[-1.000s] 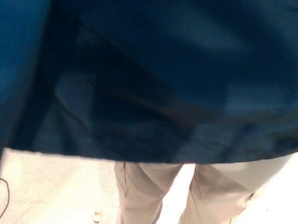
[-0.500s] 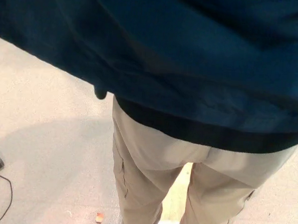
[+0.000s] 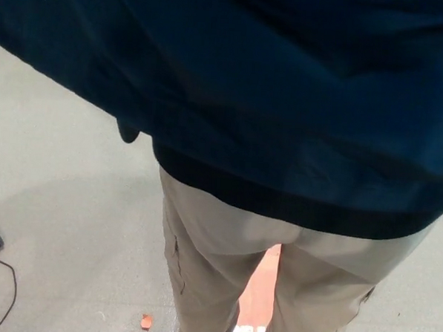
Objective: A person hands a coat to the robot and the robot grabs it with both hands and holds it while the person wears the coat.
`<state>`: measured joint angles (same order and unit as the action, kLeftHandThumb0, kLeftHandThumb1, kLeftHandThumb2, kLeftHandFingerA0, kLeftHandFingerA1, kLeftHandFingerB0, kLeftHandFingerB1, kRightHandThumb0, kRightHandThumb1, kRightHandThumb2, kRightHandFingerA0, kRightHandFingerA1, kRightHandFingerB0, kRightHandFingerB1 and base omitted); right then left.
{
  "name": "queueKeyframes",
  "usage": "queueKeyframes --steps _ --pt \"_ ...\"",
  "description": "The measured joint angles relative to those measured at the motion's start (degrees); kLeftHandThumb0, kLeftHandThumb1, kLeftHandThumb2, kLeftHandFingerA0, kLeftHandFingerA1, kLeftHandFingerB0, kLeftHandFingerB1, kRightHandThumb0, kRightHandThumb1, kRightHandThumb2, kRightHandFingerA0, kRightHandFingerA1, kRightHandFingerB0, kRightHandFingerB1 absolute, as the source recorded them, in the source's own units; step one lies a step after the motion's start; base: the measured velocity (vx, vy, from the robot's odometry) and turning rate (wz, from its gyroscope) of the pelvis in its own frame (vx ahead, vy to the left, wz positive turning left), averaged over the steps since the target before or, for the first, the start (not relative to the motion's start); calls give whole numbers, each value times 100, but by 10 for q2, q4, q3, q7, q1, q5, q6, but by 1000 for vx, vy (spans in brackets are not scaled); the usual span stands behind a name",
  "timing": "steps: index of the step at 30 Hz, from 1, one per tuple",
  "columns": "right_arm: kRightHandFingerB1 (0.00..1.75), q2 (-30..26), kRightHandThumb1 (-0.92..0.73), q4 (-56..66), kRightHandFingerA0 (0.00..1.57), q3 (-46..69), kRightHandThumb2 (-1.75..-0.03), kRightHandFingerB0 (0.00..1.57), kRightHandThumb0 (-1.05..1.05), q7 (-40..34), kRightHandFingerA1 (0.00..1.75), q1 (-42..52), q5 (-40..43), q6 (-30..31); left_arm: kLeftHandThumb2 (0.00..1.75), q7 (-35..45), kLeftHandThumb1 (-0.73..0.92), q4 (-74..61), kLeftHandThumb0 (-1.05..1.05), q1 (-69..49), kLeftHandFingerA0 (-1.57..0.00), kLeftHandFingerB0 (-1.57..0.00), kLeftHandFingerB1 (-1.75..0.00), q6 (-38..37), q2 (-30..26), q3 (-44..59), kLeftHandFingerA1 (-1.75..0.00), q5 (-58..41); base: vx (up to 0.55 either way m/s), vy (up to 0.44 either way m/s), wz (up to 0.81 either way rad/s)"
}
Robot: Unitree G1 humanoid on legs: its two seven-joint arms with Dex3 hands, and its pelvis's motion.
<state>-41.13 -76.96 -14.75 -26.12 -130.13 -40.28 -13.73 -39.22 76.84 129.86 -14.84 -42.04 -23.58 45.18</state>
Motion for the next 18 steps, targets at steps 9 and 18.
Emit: queueKeyframes --steps 9,18 --pt "0 -11 -82 43 0 67 -110 0 -99 31 2 51 43 -34 110 -5 87 -83 -92 -76 0 0 -3 2 -7 24 -5 -10 0 0 0" --pt "5 -25 -80 159 0 102 -111 0 -94 26 4 161 63 -72 103 -8 78 -282 -74 -221 0 -3 -16 24 -33 74 -14 -10 0 0 0"
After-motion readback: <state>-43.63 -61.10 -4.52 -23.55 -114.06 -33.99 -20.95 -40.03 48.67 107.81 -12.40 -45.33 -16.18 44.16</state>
